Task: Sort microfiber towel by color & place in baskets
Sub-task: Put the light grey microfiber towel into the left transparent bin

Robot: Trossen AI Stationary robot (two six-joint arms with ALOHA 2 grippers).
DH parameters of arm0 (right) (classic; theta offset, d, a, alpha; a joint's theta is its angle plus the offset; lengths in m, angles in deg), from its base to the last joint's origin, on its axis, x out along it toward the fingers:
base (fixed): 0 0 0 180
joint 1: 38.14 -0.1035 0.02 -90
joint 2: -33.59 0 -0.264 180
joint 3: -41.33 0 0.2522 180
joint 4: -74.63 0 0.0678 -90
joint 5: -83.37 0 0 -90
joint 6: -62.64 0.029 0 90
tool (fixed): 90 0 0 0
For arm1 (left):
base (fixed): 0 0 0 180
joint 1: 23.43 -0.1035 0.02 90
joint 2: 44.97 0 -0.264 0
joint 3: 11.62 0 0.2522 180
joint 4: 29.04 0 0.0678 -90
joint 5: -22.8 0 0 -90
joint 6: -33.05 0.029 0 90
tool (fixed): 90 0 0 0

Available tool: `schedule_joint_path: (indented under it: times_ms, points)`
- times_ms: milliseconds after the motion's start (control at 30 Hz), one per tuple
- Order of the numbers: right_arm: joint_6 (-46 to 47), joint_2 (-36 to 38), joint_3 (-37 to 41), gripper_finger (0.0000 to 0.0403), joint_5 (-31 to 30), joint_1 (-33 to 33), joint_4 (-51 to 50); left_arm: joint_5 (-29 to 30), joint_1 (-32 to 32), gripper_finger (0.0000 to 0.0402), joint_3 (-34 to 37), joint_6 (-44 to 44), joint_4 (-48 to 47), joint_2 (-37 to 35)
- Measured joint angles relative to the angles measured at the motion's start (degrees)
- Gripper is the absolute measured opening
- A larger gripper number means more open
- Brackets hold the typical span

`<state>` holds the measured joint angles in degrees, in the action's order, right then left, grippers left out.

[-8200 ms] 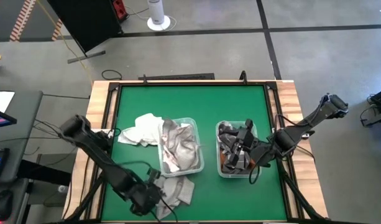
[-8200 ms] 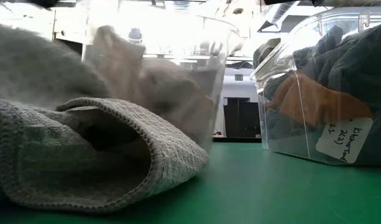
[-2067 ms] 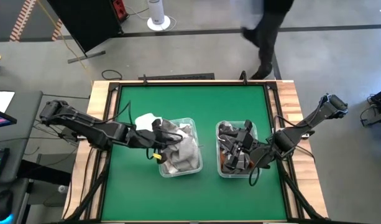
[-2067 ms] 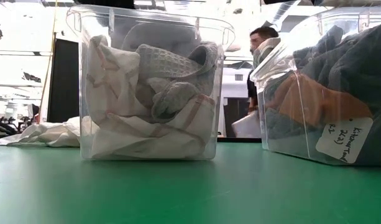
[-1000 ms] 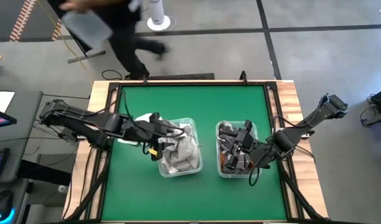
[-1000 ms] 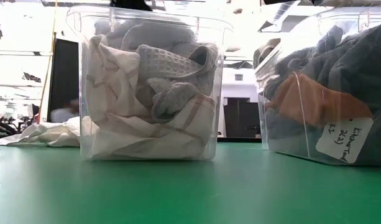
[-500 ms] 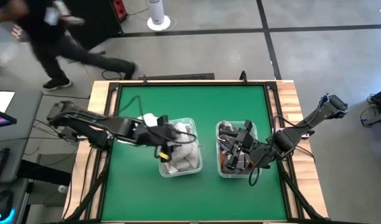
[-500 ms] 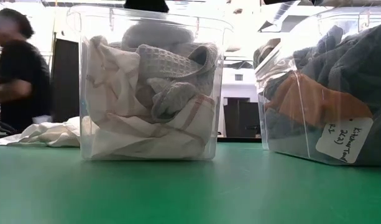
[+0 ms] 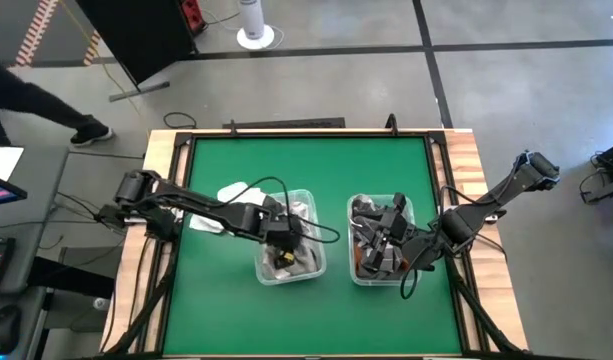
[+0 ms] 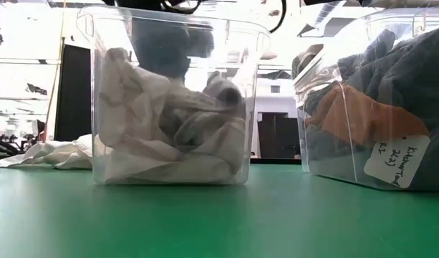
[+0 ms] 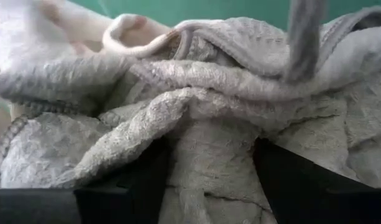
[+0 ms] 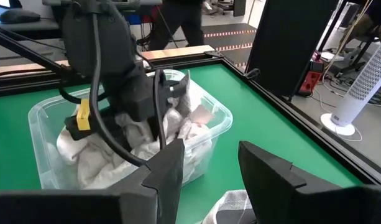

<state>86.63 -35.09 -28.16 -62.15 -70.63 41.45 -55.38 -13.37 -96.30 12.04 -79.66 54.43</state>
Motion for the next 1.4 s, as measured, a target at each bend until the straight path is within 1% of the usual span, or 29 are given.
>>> schedule_joint_path:
  times_ms: [133, 233, 333, 467, 567, 700, 767, 900, 1067, 1200, 1300, 1400]
  points:
    - [-0.03, 0.0, 0.0, 0.0185, 0.02, -0.11, -0.11, -1.69, -0.06, 0.0231, -0.04, 0.23, 0.94, 0.72]
    - [-0.03, 0.0, 0.0, 0.0185, 0.02, -0.11, -0.24, -2.56, -0.08, 0.0231, -1.23, 0.37, -1.63, -0.59]
    - [-0.03, 0.0, 0.0, 0.0185, 0.04, -0.11, -0.27, -3.1, -0.06, 0.0231, -4.15, 0.4, -5.2, -3.43]
    - [-0.01, 0.0, 0.0, 0.0185, 0.04, -0.11, -0.24, -2.71, 0.59, 0.0231, -8.33, 1.37, -6.36, -8.46]
    - [0.0, 0.0, 0.0, 0.0185, 0.04, -0.11, -0.24, 0.7, 1.21, 0.0231, -9.18, 2.66, -6.01, -11.67]
    - [0.0, 0.0, 0.0, 0.0185, 0.04, -0.11, -0.14, 9.01, 1.58, 0.0231, -9.22, 3.83, -7.23, -13.21]
    - [0.0, 0.0, 0.0, 0.0185, 0.04, -0.11, -0.08, 11.7, 1.54, 0.0231, -8.79, 4.32, -7.4, -12.16]
    - [0.02, 0.0, 0.0, 0.0185, 0.05, -0.11, 0.0, 12.22, 0.59, 0.0231, -5.54, 4.45, -4.86, -8.53]
    - [0.0, 0.0, 0.0, 0.0185, 0.07, -0.11, -0.02, 8.62, -0.11, 0.0231, -2.39, 3.71, -3.3, -1.64]
    - [-0.07, 0.0, 0.0, 0.0185, 0.07, -0.11, -0.07, 5.78, -0.11, 0.0231, -2.2, 3.21, -3.36, 3.88]
    - [-0.05, 0.0, 0.0, 0.0185, 0.09, -0.11, -0.12, 4.11, 0.08, 0.0231, -2.21, 3.73, -3.87, 5.68]
    - [-0.05, 0.0, 0.01, 0.0185, 0.09, -0.11, -0.11, 3.61, 0.13, 0.0231, -3.26, 3.88, -5.34, 5.14]
